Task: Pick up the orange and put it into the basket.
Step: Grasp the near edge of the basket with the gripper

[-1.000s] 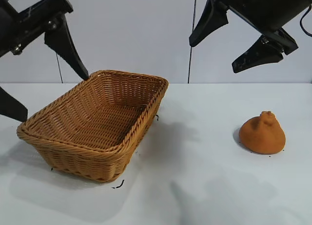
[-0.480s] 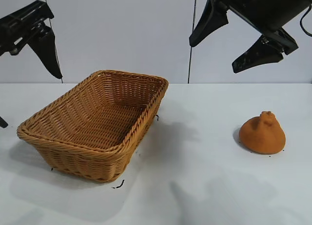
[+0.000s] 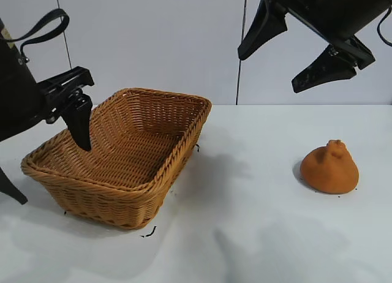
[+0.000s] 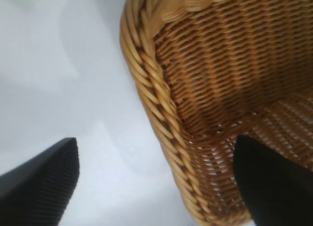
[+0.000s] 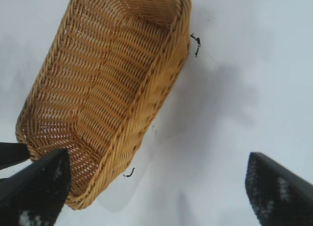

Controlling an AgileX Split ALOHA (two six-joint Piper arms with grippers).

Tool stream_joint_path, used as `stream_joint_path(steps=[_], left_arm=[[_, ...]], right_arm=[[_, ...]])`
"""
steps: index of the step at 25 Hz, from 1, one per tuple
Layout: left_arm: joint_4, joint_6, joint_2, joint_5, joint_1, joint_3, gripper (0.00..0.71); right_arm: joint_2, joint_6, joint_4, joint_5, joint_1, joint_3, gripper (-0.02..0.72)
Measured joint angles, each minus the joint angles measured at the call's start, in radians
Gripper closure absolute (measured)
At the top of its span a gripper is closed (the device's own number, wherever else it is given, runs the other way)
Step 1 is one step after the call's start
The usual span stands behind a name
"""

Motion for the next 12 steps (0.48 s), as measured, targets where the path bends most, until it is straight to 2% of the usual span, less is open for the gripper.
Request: stream_joint_path(steps=[12], left_arm=[[0.006, -0.065, 0.136, -0.059, 0.000, 0.000, 0.093]], right_arm=[[0.000, 0.001, -0.013, 0.006, 0.000, 0.000, 0.008]])
